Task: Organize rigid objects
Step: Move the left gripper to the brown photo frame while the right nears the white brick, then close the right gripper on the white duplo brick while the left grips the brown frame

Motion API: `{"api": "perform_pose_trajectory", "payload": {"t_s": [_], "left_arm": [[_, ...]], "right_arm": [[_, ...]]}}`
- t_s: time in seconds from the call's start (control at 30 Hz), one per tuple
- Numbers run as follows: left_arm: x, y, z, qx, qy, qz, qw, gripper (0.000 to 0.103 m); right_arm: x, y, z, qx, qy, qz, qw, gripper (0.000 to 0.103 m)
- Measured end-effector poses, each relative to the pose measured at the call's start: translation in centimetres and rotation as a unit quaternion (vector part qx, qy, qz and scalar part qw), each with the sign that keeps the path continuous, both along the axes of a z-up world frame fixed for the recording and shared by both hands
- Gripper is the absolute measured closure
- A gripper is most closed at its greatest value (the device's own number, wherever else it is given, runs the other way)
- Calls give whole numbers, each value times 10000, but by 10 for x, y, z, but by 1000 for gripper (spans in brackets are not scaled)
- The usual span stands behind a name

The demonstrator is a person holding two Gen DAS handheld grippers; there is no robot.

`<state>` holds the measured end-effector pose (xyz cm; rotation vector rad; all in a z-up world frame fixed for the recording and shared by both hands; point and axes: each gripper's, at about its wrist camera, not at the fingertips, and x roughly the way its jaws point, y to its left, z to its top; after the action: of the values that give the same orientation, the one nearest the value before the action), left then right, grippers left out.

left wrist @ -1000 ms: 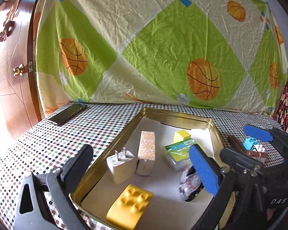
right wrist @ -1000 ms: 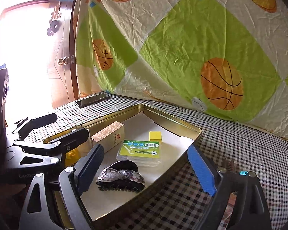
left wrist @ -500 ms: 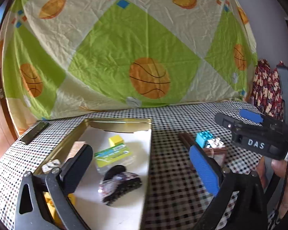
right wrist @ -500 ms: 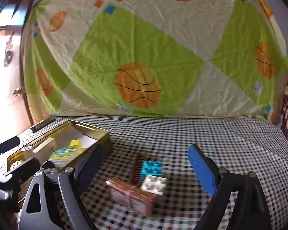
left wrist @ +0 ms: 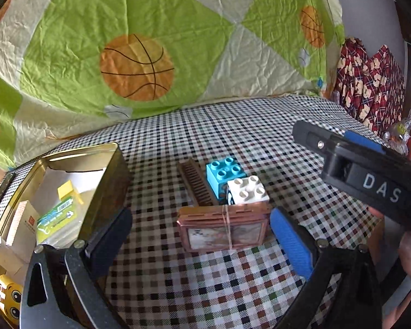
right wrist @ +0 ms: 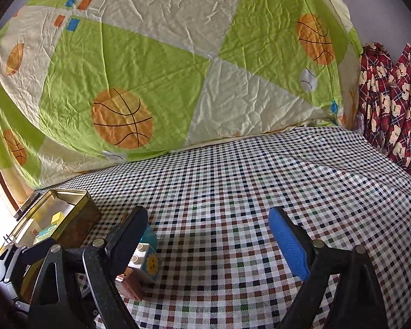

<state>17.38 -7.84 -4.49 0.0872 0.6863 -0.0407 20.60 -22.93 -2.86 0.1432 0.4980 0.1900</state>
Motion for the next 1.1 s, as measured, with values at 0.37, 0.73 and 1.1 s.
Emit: {"api": "perform_pose_trajectory", "payload": {"t_s": [0.37,0.73,1.1], "left_arm": [[13,-8,-10,-72,380,-339,9987,26],[-6,37,8,-366,-433,464,9973,26],[-12,60,13,-634,-738,882,9913,26]], "right_arm": [[1,1,1,-75,-40,-33,10000,11],[13,39,-6,-492,293,739,9956,11],[19,24,-11,194,468,601,9969,11]]}}
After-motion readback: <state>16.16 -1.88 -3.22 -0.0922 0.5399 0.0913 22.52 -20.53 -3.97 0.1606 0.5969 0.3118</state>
